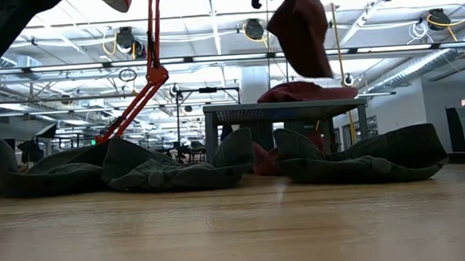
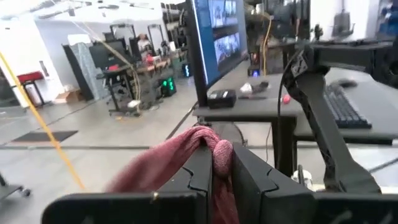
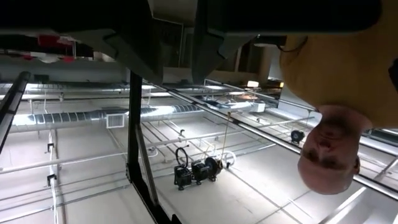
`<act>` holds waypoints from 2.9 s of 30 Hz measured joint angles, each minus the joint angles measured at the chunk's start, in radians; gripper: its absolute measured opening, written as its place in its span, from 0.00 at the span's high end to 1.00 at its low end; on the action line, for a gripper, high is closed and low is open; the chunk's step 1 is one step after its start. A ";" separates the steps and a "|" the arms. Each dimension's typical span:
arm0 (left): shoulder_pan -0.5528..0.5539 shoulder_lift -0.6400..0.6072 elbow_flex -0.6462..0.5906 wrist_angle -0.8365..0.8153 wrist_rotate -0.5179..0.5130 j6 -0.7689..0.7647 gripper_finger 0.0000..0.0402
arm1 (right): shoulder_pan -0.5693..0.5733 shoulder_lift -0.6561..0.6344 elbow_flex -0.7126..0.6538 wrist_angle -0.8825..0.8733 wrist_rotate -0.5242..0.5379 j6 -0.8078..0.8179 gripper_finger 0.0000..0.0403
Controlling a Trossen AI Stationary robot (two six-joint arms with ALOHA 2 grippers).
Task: Pick & Place hat
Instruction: Stack the bottom red cap on the red cap on the shelf, then stack the red cap on the red cap on the shelf
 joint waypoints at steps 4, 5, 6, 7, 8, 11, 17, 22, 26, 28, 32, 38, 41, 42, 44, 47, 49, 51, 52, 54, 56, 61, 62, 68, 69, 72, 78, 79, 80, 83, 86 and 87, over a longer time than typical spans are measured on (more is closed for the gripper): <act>0.023 0.026 0.000 0.056 0.017 -0.036 0.92 | -0.002 0.008 0.000 0.002 0.001 0.002 0.81; 0.030 0.028 0.000 0.042 0.017 -0.040 0.92 | -0.002 0.010 0.000 0.001 0.002 0.003 0.81; 0.035 0.035 0.000 0.033 0.015 -0.040 0.92 | -0.002 0.010 0.000 0.000 0.005 0.003 0.81; 0.041 0.040 0.000 0.024 0.012 -0.039 0.92 | -0.002 0.012 0.000 -0.002 0.016 0.003 0.81; 0.048 0.042 0.000 0.000 0.012 -0.040 0.92 | -0.002 0.012 0.000 -0.001 0.028 0.003 0.81; 0.064 0.057 0.000 -0.063 0.006 -0.044 0.92 | -0.002 0.012 0.000 -0.002 0.053 0.003 0.81; 0.071 0.076 0.000 -0.121 -0.068 -0.057 0.92 | -0.002 0.012 0.000 -0.002 0.053 0.001 0.81; 0.063 0.072 0.000 -0.168 -0.197 -0.069 0.92 | -0.002 0.012 0.000 -0.002 0.053 0.003 0.81; 0.063 0.073 0.000 -0.265 -0.211 -0.071 0.92 | -0.002 0.012 0.000 -0.002 0.053 0.003 0.81; 0.059 0.073 0.000 -0.319 -0.243 -0.088 0.92 | -0.002 0.012 0.000 -0.002 0.053 0.004 0.81; 0.057 0.073 0.000 -0.391 -0.294 -0.103 0.90 | -0.002 0.012 0.000 -0.002 0.053 0.004 0.81; 0.058 0.097 0.000 -0.467 -0.342 -0.121 0.84 | -0.002 0.012 0.000 -0.003 0.053 0.005 0.81; 0.056 0.100 0.000 -0.465 -0.340 -0.138 0.80 | -0.002 0.012 0.000 -0.003 0.053 0.029 0.81; 0.055 0.100 0.000 -0.467 -0.340 -0.143 0.78 | -0.002 0.012 0.000 -0.003 0.053 0.033 0.81; 0.051 0.101 0.000 -0.473 -0.339 -0.156 0.75 | -0.002 0.012 0.000 -0.003 0.053 0.034 0.81; 0.041 0.101 0.000 -0.462 -0.339 -0.154 0.67 | -0.002 0.012 0.000 -0.003 0.053 0.048 0.81; 0.036 0.096 0.000 -0.456 -0.340 -0.152 0.62 | -0.002 0.012 0.000 -0.003 0.053 0.053 0.81; 0.030 0.093 0.000 -0.443 -0.366 -0.152 0.56 | -0.002 0.012 0.000 -0.004 0.053 0.053 0.81; 0.028 0.089 0.000 -0.447 -0.389 -0.153 0.53 | -0.002 0.012 0.000 -0.005 0.053 0.053 0.81; 0.025 0.080 0.000 -0.462 -0.438 -0.156 0.48 | -0.002 0.012 0.000 -0.006 0.053 0.053 0.81; 0.017 0.072 0.000 -0.466 -0.491 -0.159 0.44 | -0.002 0.012 0.000 -0.006 0.053 0.053 0.81; -0.016 0.058 0.000 -0.523 -0.667 -0.164 0.38 | -0.002 0.012 0.000 -0.006 0.052 0.053 0.81; -0.022 0.052 0.000 -0.544 -0.686 -0.165 0.37 | -0.002 0.012 0.000 -0.006 0.050 0.054 0.81; -0.069 0.025 0.000 -0.609 -0.750 -0.231 0.37 | -0.002 0.012 0.000 -0.010 0.050 0.097 0.81; -0.079 0.022 0.000 -0.613 -0.749 -0.243 0.37 | -0.002 0.012 0.000 -0.011 0.050 0.105 0.81; -0.112 0.006 0.000 -0.679 -0.746 -0.299 0.39 | -0.002 0.012 0.000 -0.017 0.050 0.108 0.81; -0.177 -0.015 0.000 -0.827 -0.708 -0.545 0.42 | -0.002 0.012 0.000 -0.023 0.054 0.109 0.81; -0.188 -0.015 0.000 -0.860 -0.699 -0.593 0.43 | -0.002 0.012 0.000 -0.023 0.054 0.109 0.81; -0.197 -0.015 0.000 -0.885 -0.685 -0.637 0.44 | -0.002 0.012 0.000 -0.022 0.054 0.109 0.81; -0.221 -0.015 0.000 -0.961 -0.608 -0.775 0.46 | -0.002 0.012 0.000 -0.022 0.054 0.119 0.81; -0.240 -0.015 0.000 -1.030 -0.516 -0.952 0.48 | -0.002 0.012 0.000 -0.023 0.053 0.163 0.81; -0.246 -0.015 0.000 -1.054 -0.494 -1.006 0.49 | -0.002 0.012 0.000 -0.025 0.053 0.177 0.81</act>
